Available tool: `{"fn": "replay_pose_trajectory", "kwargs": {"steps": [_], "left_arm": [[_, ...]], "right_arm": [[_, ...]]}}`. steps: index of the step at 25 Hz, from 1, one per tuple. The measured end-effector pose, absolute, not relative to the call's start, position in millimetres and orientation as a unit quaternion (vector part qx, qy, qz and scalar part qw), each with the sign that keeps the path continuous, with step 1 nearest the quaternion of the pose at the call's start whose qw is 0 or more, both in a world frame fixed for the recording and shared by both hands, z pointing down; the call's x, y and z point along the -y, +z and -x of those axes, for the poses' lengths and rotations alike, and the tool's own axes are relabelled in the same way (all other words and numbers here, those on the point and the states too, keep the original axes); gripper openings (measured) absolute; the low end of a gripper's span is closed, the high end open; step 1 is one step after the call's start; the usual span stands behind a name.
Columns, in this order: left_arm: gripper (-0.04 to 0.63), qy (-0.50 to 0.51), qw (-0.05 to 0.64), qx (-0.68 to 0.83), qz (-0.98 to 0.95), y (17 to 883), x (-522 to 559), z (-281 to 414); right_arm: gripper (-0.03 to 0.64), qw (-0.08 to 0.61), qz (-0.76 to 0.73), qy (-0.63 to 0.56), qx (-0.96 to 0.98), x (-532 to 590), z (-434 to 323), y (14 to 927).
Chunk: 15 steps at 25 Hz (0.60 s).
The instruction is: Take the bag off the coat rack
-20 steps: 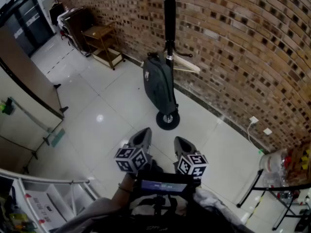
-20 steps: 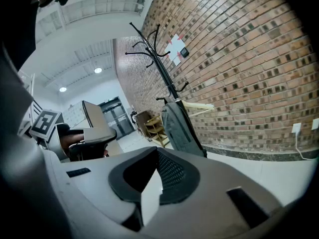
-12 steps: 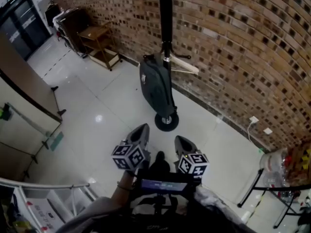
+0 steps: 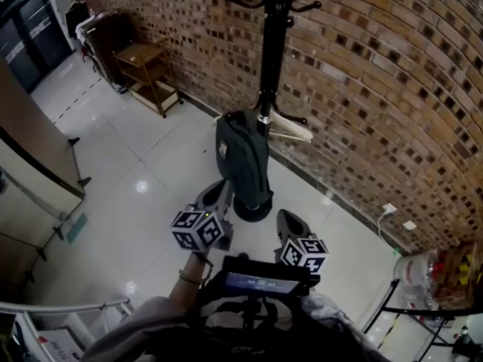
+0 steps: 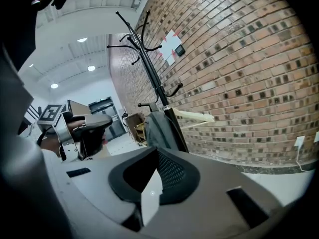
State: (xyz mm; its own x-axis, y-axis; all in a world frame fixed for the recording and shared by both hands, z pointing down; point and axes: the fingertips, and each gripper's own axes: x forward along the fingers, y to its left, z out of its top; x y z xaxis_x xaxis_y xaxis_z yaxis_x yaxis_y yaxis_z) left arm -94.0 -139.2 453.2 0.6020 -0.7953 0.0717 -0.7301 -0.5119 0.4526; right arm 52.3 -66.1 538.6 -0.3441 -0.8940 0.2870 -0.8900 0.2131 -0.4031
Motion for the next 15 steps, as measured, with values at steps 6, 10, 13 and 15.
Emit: {"fn": "replay_pose_trajectory", "kwargs": {"steps": [6, 10, 13, 15], "left_arm": [[0.003, -0.058, 0.194, 0.412, -0.888, 439.9, 205.4, 81.0], [0.003, -0.046, 0.214, 0.399, -0.890, 441.9, 241.3, 69.6], [0.003, -0.038, 0.232, 0.387, -0.892, 443.7, 263.3, 59.6], [0.003, -0.027, 0.243, 0.380, -0.892, 445.8, 275.6, 52.5]], "right_arm": [[0.002, 0.004, 0.592, -0.249, -0.766, 115.1, -60.5, 538.3], [0.003, -0.006, 0.604, -0.256, -0.755, 127.9, -62.7, 538.3], [0.003, -0.010, 0.606, -0.260, -0.752, 133.0, -65.3, 541.6], [0.003, -0.013, 0.608, -0.263, -0.749, 136.8, -69.1, 542.6]]}}
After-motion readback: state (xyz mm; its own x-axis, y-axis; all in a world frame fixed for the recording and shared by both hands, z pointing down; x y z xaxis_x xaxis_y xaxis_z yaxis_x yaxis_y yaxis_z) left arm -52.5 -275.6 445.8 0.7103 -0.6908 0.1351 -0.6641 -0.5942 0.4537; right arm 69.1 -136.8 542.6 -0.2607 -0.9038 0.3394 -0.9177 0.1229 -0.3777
